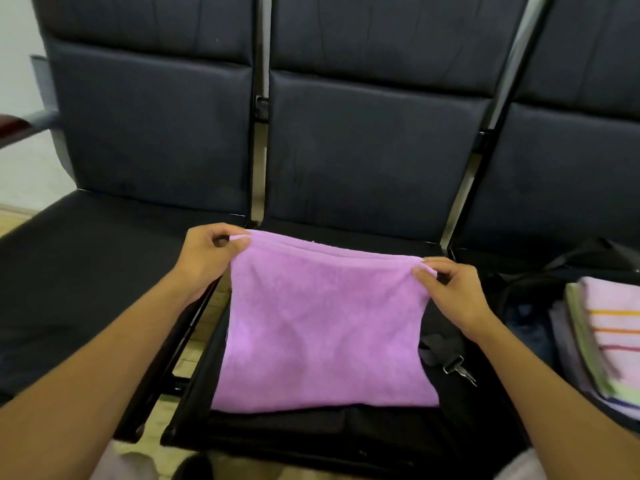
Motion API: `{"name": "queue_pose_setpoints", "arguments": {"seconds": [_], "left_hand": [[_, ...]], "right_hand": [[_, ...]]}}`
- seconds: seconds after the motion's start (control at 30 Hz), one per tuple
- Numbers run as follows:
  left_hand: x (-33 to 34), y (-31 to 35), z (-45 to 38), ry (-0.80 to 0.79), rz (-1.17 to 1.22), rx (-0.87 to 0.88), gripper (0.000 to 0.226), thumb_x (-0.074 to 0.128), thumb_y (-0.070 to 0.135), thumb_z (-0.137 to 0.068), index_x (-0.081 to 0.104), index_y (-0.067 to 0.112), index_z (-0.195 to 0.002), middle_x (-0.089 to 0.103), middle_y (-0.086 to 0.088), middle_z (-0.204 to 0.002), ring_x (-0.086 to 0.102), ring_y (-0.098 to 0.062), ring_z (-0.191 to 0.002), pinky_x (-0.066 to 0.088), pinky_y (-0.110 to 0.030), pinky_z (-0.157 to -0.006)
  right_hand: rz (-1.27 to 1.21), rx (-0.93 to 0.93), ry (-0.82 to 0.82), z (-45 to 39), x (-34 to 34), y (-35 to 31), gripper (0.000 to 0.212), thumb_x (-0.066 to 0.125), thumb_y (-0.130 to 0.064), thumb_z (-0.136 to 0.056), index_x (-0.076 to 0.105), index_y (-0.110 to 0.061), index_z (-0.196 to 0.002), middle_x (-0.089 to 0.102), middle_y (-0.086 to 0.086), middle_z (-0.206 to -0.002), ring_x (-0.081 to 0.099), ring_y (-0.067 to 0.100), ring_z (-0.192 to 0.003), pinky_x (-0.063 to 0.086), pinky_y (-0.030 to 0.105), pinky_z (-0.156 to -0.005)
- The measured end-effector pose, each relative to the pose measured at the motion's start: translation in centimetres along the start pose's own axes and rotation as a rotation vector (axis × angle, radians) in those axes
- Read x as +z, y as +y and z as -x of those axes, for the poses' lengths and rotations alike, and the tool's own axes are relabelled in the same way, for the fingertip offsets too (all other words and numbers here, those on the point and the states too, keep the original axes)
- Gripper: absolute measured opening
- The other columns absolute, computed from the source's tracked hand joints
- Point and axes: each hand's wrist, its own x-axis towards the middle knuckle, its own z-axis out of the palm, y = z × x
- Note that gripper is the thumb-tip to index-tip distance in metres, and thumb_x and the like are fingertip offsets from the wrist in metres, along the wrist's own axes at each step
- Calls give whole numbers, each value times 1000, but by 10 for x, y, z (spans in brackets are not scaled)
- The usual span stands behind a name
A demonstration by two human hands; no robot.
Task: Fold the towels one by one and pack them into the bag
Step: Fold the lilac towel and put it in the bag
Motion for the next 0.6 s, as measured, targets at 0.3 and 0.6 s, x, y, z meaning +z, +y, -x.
{"name": "queue_pose_setpoints", "arguments": {"seconds": [0.3, 0.6], "left_hand": [[-8, 21, 50, 93, -118, 92, 10, 67, 5, -88, 72, 12, -92, 70, 2, -88, 66, -7, -80, 53, -20, -70], [-14, 28, 72, 207, -341, 207, 15, 63, 1, -90, 74, 9, -95, 69, -1, -86, 63, -7, -75, 46, -14, -66]], "right_hand": [[10, -64, 75, 37, -20, -21, 16, 72, -6, -88, 76, -5, -103, 72, 3, -106, 66, -8, -91, 54, 13, -80], [78, -134, 210, 49, -17, -28, 18, 67, 8, -84, 74, -5, -94, 72, 5, -94, 65, -4, -84, 52, 12, -76]]}}
